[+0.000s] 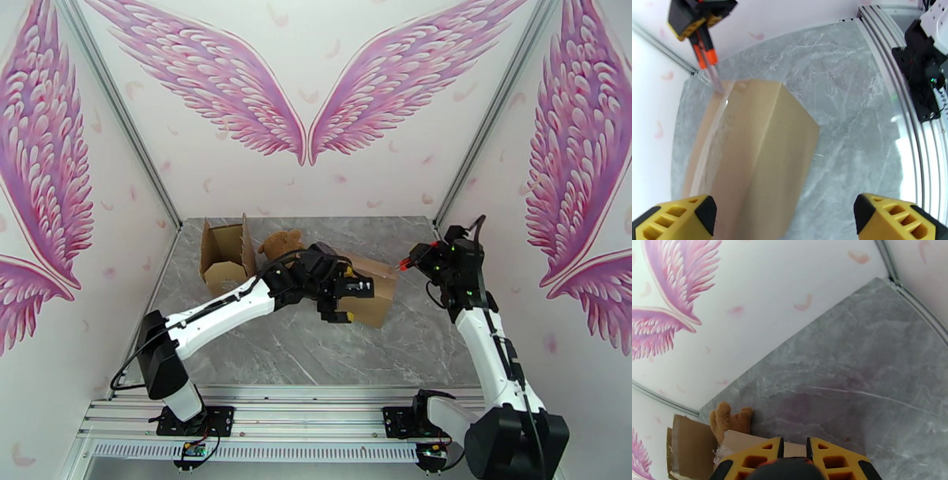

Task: Unpack the express box

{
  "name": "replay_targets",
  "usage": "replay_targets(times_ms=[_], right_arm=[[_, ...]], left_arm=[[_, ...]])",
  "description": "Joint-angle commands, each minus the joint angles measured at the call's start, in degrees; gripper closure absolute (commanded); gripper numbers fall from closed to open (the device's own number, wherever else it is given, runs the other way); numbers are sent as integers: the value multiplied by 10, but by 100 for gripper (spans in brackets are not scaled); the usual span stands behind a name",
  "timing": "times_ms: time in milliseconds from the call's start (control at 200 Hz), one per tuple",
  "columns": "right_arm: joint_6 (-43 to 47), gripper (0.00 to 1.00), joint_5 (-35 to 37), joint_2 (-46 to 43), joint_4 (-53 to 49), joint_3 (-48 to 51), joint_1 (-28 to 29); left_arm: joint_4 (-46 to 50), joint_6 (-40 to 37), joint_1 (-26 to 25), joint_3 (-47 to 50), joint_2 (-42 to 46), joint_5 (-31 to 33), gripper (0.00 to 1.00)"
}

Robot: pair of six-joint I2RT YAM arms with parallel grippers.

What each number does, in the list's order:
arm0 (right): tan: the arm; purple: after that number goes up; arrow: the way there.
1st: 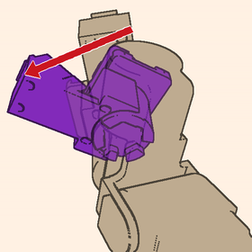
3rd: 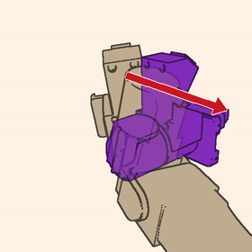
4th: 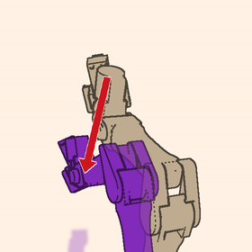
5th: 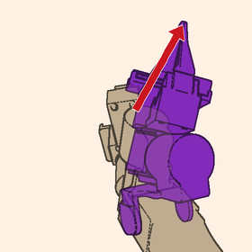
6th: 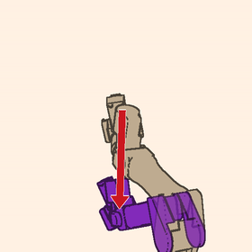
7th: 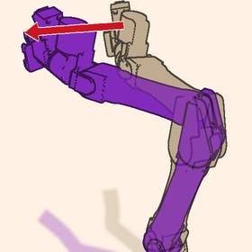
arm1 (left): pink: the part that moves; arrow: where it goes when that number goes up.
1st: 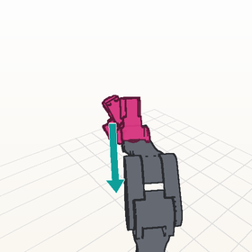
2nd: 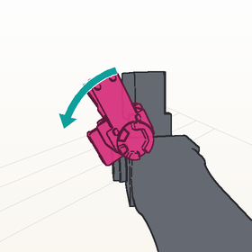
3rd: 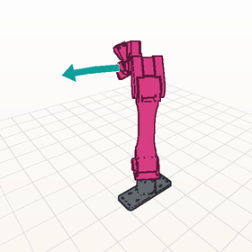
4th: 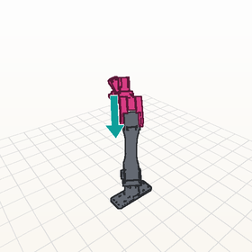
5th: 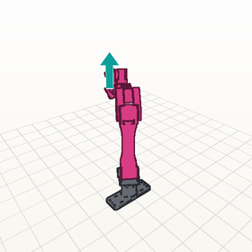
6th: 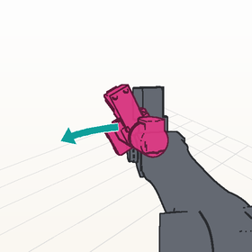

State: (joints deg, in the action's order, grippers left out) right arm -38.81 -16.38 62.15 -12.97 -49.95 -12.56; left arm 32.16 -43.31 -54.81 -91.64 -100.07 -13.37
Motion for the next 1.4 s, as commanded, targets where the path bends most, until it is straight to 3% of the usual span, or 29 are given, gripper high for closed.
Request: replay_targets(times_ms=[0, 225, 415, 830, 1394], right_arm=[[-85, 98, -42, -22, 79, 50, -37], [-162, 99, -84, -33, 172, 120, -79], [-165, 98, -82, -53, 172, 134, -97], [-206, 98, -142, -12, 257, 155, -120], [-240, 98, -162, 34, 332, 178, -121]], left_arm=[[-38, -71, -9, -47, -41, 27, 1], [-35, -100, -16, -120, -123, 48, 2], [-21, -97, -14, -163, -167, 40, 3], [-21, -80, -9, -149, -172, 30, 4], [-37, -81, 2, -120, -166, 34, 4]])
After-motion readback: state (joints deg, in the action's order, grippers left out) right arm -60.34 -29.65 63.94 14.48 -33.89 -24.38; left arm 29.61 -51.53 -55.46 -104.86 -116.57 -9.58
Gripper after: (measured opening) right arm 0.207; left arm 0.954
